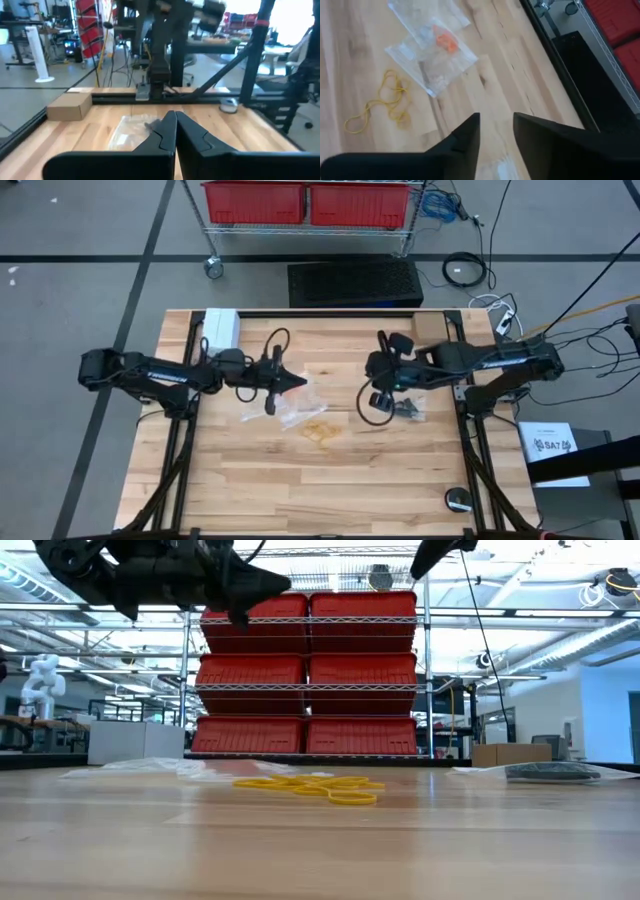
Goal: Sort rubber bands
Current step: Close the center transparent zip bag, then open the left transparent zip bag
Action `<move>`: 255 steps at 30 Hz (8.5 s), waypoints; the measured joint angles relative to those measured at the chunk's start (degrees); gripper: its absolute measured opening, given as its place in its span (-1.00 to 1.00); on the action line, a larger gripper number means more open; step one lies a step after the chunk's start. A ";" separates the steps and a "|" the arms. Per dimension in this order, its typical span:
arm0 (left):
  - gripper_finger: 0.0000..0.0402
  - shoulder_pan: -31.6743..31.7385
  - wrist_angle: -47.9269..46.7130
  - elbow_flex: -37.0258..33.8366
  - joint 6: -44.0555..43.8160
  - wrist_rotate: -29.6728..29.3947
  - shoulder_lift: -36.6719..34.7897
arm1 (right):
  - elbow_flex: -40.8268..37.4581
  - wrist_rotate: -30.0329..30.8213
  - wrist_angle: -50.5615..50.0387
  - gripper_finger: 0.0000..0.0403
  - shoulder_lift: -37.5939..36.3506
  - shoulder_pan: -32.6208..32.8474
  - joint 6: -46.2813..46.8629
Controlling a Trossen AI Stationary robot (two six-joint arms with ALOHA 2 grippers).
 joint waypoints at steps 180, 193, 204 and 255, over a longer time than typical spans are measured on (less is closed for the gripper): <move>-0.22 -27.10 -77.92 12.73 -32.15 -44.00 21.20 | -33.59 -2.81 34.98 -1.00 -6.33 -2.67 3.83; -0.95 -29.91 -67.36 11.82 -25.98 -56.68 24.62 | -33.55 -0.40 44.08 -0.96 -0.34 -0.67 -9.21; -0.99 -33.52 -64.11 14.09 -20.44 -61.79 19.61 | -33.55 -7.51 72.37 -0.67 13.90 1.04 -21.94; -0.90 -27.76 -54.28 22.26 1.69 -63.83 11.42 | -22.03 0.34 68.21 -1.00 19.18 1.21 -29.87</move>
